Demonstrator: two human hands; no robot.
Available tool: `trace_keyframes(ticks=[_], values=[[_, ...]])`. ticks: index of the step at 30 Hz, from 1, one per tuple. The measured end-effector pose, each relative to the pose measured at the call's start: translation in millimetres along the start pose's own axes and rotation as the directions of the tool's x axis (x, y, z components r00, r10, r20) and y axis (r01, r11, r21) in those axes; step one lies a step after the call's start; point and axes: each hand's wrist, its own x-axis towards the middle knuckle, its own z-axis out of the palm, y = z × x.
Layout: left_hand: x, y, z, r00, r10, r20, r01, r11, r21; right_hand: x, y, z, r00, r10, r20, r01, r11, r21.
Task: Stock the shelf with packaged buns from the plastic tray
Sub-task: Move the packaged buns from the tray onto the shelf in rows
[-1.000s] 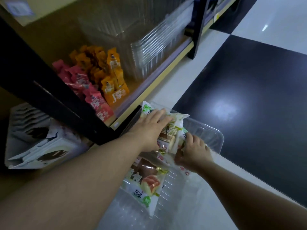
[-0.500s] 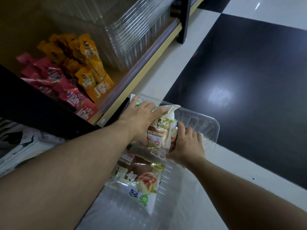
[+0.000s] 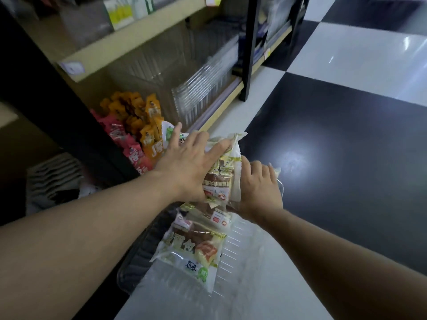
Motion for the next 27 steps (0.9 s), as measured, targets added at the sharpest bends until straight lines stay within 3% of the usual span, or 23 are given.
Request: trace_keyframes(ticks=[8,13,19,22,27], values=[[-81.1,-45.5,-117.7,0.985,-0.094,-0.145,0.119,0.978,0.169,0.7,-81.4,-106.1,0.987,-0.127,-0.102,0.122,0.991,-0.050],[-158.4,-77.9,-183.8,0.949,-0.257,-0.182,0.282,0.951,0.128,-7.8,-157.9,-161.0,0.957,-0.244,-0.154,0.235,0.969,-0.071],[-267.0,-131.3,-239.1,0.807,-0.531,-0.257,0.569,0.816,0.102,-19.0,-276.9,-211.3,0.862,-0.484,-0.150,0.472,0.875,-0.106],[-315.7,-154.7,-256.9,0.714,-0.645,-0.272,0.689,0.717,0.108,-20.0,-329.6,-228.7,0.743,-0.633,-0.217,0.598,0.774,-0.209],[-397.0,-181.2,-264.1,0.547,-0.803,-0.236,0.835,0.506,0.214,-10.4,-406.2,-239.8,0.603,-0.776,-0.188,0.710,0.629,-0.316]])
